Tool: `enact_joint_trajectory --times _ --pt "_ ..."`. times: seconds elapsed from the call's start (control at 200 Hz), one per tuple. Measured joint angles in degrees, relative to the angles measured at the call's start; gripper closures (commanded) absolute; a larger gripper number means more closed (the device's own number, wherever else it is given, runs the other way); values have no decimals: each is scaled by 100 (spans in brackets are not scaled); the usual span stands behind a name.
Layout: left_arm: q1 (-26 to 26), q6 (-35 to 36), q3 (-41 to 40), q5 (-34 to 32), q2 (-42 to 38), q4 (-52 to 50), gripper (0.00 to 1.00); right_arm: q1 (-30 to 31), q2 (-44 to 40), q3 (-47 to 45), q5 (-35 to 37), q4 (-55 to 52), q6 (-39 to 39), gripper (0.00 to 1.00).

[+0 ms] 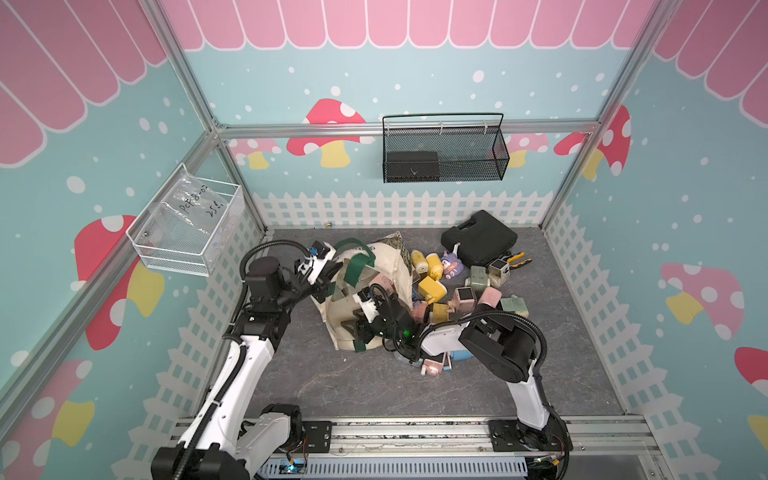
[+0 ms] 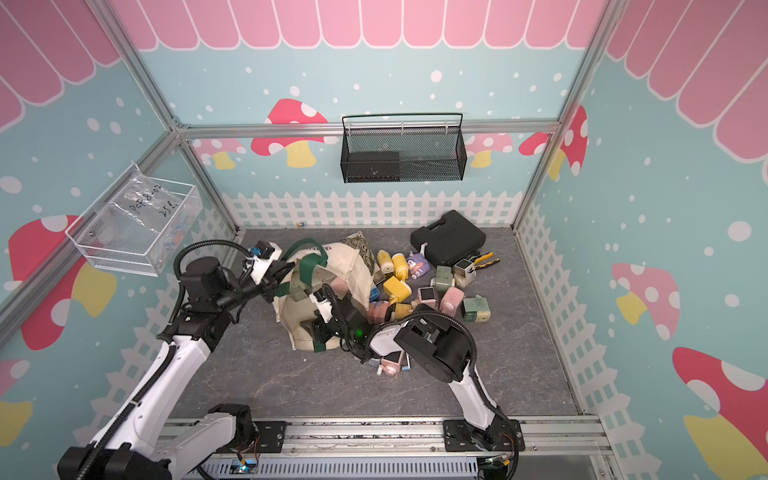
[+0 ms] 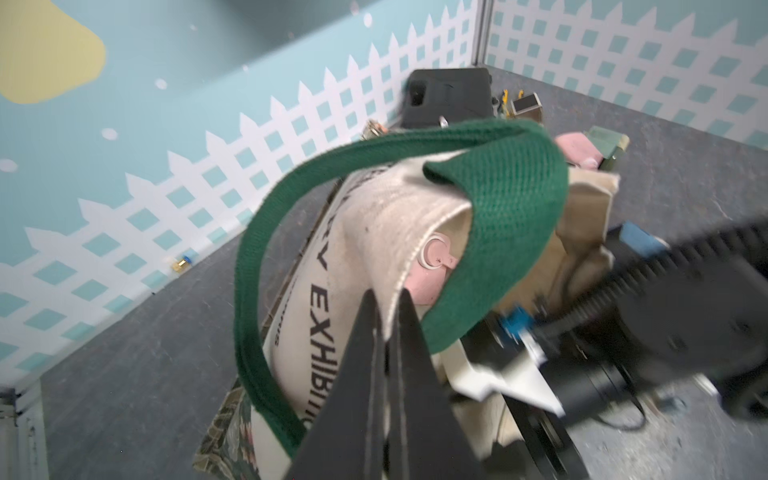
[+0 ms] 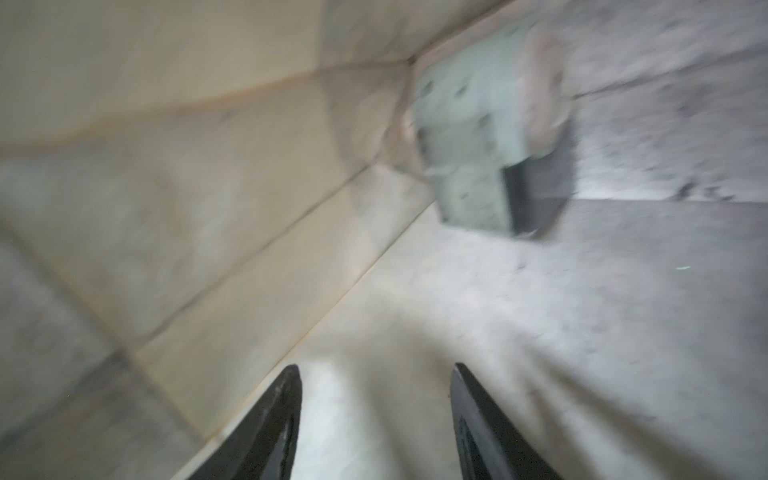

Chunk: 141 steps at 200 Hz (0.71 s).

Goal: Take out the pencil sharpeners from the tote bags
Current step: Adjust the canvas bag at the center of the board.

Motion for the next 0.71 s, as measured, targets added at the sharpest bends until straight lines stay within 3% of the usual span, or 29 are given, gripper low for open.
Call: enact_joint_trajectory --times 0.12,0.395,0.585,0.705 --pt "-243 111 -595 7 -511 101 100 -289 -4 -118 337 -61 186 28" --pt "-352 203 -588 -63 -393 186 100 -372 -212 -374 697 -186 199 21" --pt "-391 210 -588 -85 -393 190 100 -448 -704 -684 546 -214 -129 17" --pt "-393 212 -588 -92 -391 186 100 -448 -1056 -619 863 -662 -240 14"
